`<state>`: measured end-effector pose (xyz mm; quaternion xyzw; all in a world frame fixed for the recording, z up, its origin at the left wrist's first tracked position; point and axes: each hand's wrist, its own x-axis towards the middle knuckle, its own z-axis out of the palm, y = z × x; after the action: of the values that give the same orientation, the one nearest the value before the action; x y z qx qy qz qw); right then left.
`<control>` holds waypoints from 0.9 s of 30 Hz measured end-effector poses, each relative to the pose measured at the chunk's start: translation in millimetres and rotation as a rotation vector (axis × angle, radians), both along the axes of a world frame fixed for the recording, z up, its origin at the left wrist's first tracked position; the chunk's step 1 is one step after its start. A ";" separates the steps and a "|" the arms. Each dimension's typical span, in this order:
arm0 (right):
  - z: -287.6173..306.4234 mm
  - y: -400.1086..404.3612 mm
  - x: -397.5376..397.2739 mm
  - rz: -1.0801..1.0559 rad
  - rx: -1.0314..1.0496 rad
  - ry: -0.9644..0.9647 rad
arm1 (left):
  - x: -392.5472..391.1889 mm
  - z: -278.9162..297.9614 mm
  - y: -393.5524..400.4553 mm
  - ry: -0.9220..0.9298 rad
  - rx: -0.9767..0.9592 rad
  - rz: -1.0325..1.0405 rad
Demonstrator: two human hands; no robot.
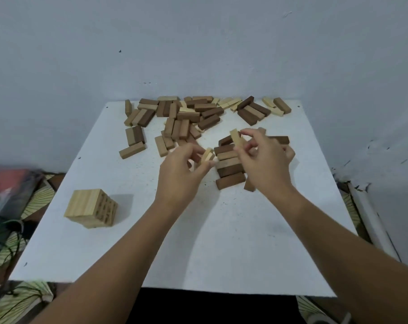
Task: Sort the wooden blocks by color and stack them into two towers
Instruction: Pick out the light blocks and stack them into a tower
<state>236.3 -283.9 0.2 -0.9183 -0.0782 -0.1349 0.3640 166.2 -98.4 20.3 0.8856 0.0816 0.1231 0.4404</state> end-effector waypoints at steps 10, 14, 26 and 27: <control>-36.8 4.8 -122.0 0.199 -0.006 0.139 | -94.1 -45.5 8.5 0.083 0.045 -0.014; -41.4 -3.4 -131.4 0.274 -0.104 0.150 | -107.4 -59.3 9.4 0.014 0.195 -0.040; -42.0 -1.4 -134.0 0.282 -0.109 0.130 | -108.3 -64.7 6.5 0.014 0.304 0.042; -41.9 -0.7 -134.5 0.298 -0.128 0.134 | -108.3 -64.6 7.0 0.000 0.291 0.049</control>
<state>101.7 -284.6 -41.7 -0.9246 -0.1977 -0.0127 0.3253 57.9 -91.5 -44.3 0.9378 0.0843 0.1444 0.3041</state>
